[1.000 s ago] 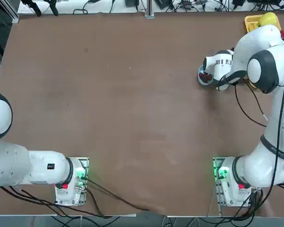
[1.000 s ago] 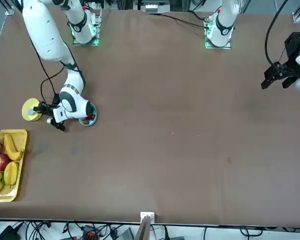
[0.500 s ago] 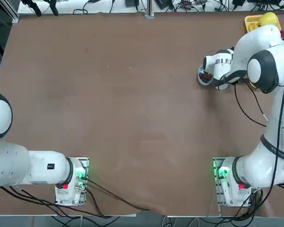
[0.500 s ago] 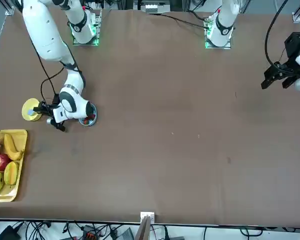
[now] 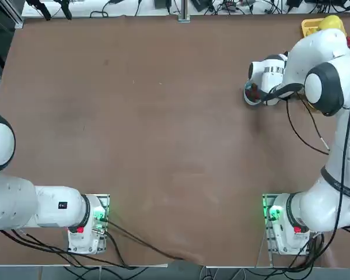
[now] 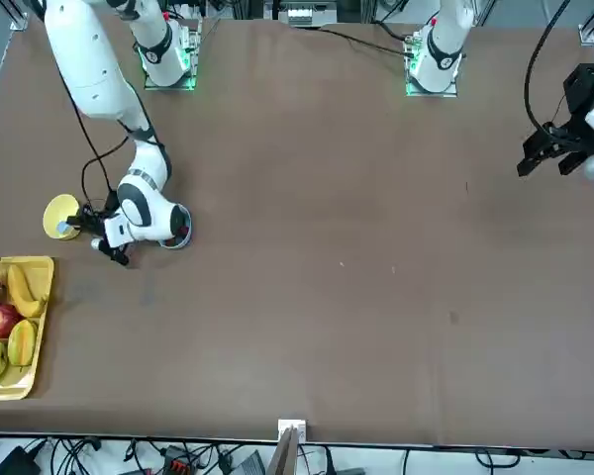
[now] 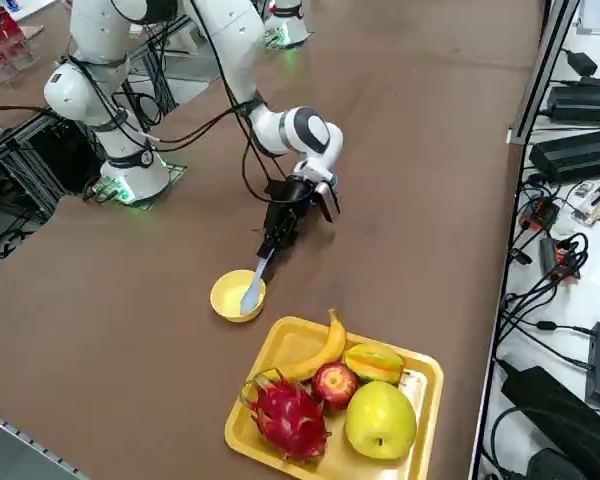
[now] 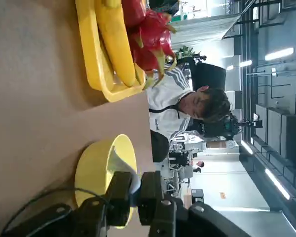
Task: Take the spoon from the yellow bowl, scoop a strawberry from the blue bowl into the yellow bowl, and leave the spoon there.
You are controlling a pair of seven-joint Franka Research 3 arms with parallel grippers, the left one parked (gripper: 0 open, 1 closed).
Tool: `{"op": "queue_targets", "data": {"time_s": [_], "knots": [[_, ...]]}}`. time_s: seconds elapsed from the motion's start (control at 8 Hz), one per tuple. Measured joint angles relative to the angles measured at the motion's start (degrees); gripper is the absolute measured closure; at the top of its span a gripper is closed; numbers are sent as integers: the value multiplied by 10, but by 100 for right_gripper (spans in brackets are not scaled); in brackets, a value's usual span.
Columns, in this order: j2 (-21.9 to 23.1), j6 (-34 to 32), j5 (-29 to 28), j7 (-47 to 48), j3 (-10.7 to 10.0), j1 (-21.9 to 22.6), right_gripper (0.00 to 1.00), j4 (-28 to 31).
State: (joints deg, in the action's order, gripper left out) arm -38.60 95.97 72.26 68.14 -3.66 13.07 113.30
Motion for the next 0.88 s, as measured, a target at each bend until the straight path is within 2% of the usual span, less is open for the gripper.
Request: {"op": "queue_targets", "data": {"time_s": [0.38,0.62,0.88], "knots": [[59,-5,-43,-99,1,6,88,-8],[94,-12,-108,-150,7,25,88,-20],[121,-34,-187,-204,11,53,88,-56]]}}
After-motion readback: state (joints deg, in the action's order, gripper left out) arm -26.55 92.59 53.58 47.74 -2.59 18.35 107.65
